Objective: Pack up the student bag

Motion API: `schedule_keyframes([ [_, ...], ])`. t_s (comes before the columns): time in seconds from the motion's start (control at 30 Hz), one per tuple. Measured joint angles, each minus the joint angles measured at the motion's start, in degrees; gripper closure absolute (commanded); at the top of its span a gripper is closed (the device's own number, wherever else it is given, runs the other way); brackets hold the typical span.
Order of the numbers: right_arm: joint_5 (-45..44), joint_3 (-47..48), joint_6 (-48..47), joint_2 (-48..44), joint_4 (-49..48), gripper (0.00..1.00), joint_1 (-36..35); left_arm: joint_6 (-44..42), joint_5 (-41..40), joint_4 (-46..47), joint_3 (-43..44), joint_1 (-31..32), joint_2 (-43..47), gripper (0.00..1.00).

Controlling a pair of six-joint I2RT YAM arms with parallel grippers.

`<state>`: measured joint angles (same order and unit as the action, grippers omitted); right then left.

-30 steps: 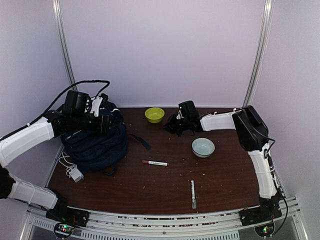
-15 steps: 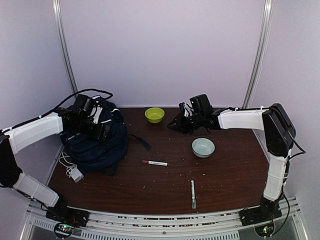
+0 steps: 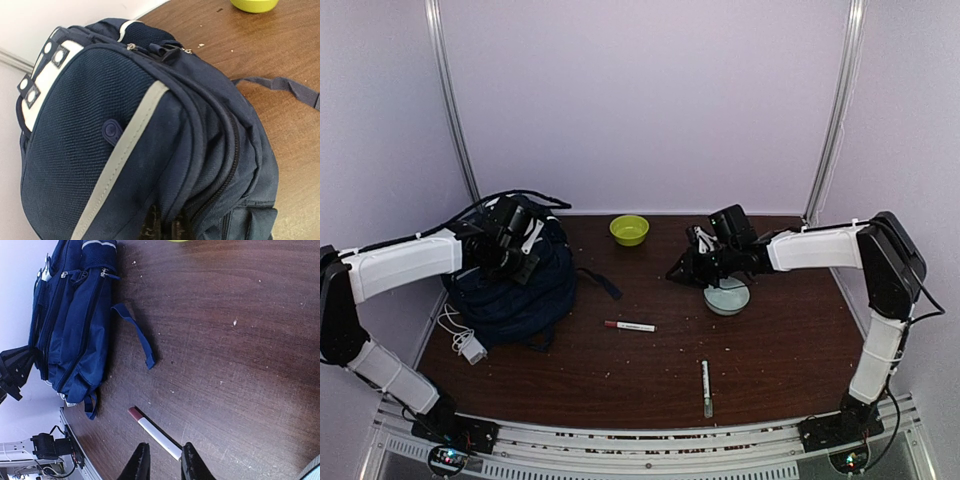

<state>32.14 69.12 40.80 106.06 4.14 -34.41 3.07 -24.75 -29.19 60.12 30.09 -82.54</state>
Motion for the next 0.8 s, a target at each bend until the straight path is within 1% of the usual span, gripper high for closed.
schedule_keyframes([
  [0.17, 0.2, -3.4, -0.4, -1.5, -0.4, 0.76, 0.0, -2.2, 0.0, 1.8, -1.0, 0.3, 0.1, 1.0],
  [0.27, 0.2, -5.4, -0.6, -2.7, -0.5, 0.77, 0.0, -4.1, -1.6, 3.4, -2.7, 2.6, 1.3, 1.0],
  [0.4, 0.3, -7.5, -0.6, -4.3, -1.0, 0.76, 0.0, -5.9, -6.0, 2.0, -2.8, 9.3, 0.7, 1.0],
  [0.5, 0.6, -9.2, -0.6, -5.3, -1.9, 0.77, 0.0, -5.0, -8.2, -2.8, -0.6, 16.5, -0.8, 1.0],
  [0.53, 0.7, -9.4, -0.6, -5.4, -2.0, 0.77, -0.1, -4.3, -8.2, -4.9, 1.0, 19.3, -1.6, 1.0],
  [0.63, 1.6, -10.4, -0.6, -5.6, -2.6, 0.76, -0.3, -2.4, -6.3, -8.5, 4.4, 24.3, -3.3, 1.0],
  [0.8, 3.0, -11.3, -0.8, -5.7, -2.8, 0.77, -0.7, -0.5, -2.5, -11.1, 6.6, 28.3, -4.5, 1.0],
])
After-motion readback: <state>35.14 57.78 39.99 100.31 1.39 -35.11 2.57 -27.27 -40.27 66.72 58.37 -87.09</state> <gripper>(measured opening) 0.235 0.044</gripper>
